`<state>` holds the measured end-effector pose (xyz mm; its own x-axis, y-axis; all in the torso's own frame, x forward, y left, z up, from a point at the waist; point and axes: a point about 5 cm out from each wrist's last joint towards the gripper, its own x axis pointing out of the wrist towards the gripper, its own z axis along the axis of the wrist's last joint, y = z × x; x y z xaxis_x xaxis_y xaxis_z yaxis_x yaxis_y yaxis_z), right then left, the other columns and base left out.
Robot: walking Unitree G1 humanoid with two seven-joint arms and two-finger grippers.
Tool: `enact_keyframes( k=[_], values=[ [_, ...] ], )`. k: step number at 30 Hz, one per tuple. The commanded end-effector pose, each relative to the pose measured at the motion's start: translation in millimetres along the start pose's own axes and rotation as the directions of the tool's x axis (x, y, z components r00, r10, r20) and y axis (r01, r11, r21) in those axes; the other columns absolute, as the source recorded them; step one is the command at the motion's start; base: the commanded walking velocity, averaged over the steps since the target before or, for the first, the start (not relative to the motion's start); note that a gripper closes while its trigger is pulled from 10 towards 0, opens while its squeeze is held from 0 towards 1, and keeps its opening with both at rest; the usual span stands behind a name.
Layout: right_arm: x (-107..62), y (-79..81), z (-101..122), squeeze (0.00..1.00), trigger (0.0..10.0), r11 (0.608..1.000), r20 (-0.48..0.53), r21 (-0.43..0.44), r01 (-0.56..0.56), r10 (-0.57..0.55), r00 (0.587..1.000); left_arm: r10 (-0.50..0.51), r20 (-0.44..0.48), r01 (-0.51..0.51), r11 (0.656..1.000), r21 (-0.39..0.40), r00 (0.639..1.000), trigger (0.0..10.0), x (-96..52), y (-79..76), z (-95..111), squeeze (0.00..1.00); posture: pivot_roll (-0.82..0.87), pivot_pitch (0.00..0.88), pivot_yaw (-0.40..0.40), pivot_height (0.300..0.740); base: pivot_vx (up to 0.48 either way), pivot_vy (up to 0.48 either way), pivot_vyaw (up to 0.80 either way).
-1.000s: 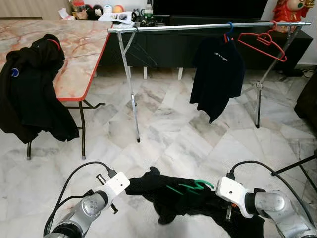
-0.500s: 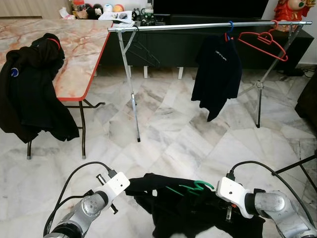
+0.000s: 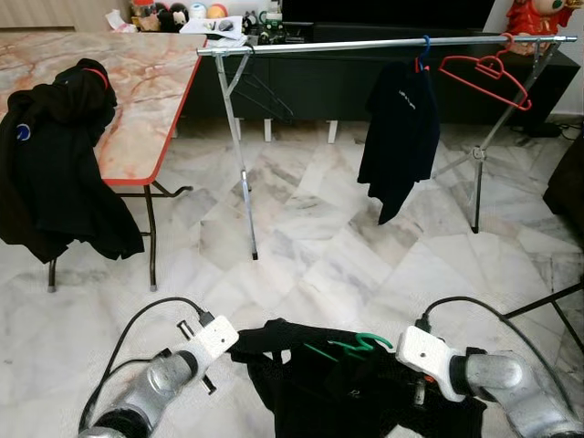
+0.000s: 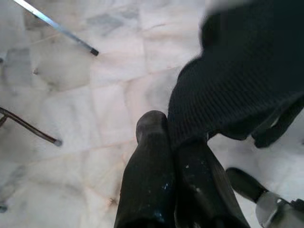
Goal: Hang hanger
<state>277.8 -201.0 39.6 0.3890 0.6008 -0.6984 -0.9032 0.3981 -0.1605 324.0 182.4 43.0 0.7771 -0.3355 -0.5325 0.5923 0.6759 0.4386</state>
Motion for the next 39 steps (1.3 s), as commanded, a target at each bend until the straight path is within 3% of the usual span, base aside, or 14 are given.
enact_keyframes(
  k=[1, 5, 8, 12, 18, 21, 27, 31, 35, 37, 39],
  values=[
    [-0.5, 2.9, 0, 0.00, 0.0, 1.000, 0.014, 0.007, -0.029, 0.029, 0.999, 0.020, -0.030, -0.021, 0.999, -0.026, 0.999, 0.0, -3.0, 9.3, -3, 0.00, 0.05, 0.155, 0.014, 0.740, 0.000, 0.000, 0.00],
    [-2.1, 3.4, 7, 0.00, 0.0, 0.998, 0.071, 0.014, -0.066, 0.065, 0.995, 0.024, -0.069, -0.026, 0.999, -0.029, 0.997, 0.0, -3.3, 11.6, -6, 0.00, 0.05, 0.154, 0.016, 0.740, 0.000, 0.000, 0.00],
    [-3.2, 6.3, 5, 0.00, 0.0, 0.994, 0.053, -0.010, -0.110, 0.111, 0.992, 0.012, -0.079, -0.016, 0.999, -0.043, 0.997, 0.0, -4.4, 11.7, -7, 0.00, 0.05, 0.156, 0.014, 0.740, 0.000, 0.000, 0.00],
    [-4.0, 0.3, -9, 0.00, 0.0, 0.997, -0.077, -0.044, -0.063, 0.060, 0.995, -0.003, -0.094, -0.003, 0.998, -0.058, 0.996, 0.0, -5.0, 12.6, -6, 0.00, 0.05, 0.152, 0.014, 0.740, 0.000, 0.000, 0.00],
    [-2.0, -4.2, -16, 0.00, 0.0, 0.999, -0.152, -0.049, -0.003, -0.004, 0.988, -0.027, -0.067, 0.022, 0.997, -0.071, 0.997, 0.0, -6.1, 13.8, -1, 0.00, 0.05, 0.151, 0.012, 0.740, 0.000, 0.000, 0.00],
    [-0.9, -6.3, -17, 0.00, 0.0, 0.999, -0.168, -0.047, 0.027, -0.034, 0.985, -0.031, -0.066, 0.026, 0.997, -0.069, 0.997, 0.0, -7.0, 14.8, 0, 0.00, 0.05, 0.152, 0.011, 0.740, 0.000, 0.000, 0.00],
    [5.3, -16.0, -14, 0.00, 0.0, 0.986, -0.174, -0.043, 0.159, -0.164, 0.971, -0.167, -0.004, 0.166, 0.983, -0.075, 0.986, 0.0, -12.4, 7.5, 7, 0.00, 0.06, 0.146, 0.010, 0.740, 0.000, 0.000, 0.00],
    [15.6, -15.2, -9, 0.00, 0.0, 0.977, -0.159, -0.019, 0.212, -0.212, 0.964, -0.312, 0.077, 0.317, 0.946, -0.062, 0.947, 0.0, -21.1, -2.1, 21, 0.00, 0.06, 0.140, 0.010, 0.740, 0.000, 0.000, 0.00],
    [24.7, -10.7, -4, 0.00, 0.0, 0.976, -0.131, 0.010, 0.216, -0.213, 0.968, -0.384, 0.148, 0.395, 0.917, -0.051, 0.911, 0.0, -28.4, -7.7, 36, 0.00, 0.07, 0.133, 0.010, 0.740, 0.000, 0.000, 0.00],
    [33.5, -8.5, 4, 0.00, 0.0, 0.972, -0.100, 0.032, 0.232, -0.228, 0.968, -0.483, 0.216, 0.496, 0.868, -0.008, 0.849, 0.0, -38.8, -19.1, 55, 0.00, 0.07, 0.125, 0.012, 0.740, 0.000, 0.000, 0.00],
    [35.3, -10.0, 8, 0.00, 0.0, 0.968, -0.085, 0.037, 0.247, -0.243, 0.966, -0.508, 0.218, 0.519, 0.855, 0.012, 0.833, 0.5, -41.3, -22.5, 58, 0.00, 0.07, 0.122, 0.012, 0.740, 0.000, 0.000, 0.00]
  ],
)
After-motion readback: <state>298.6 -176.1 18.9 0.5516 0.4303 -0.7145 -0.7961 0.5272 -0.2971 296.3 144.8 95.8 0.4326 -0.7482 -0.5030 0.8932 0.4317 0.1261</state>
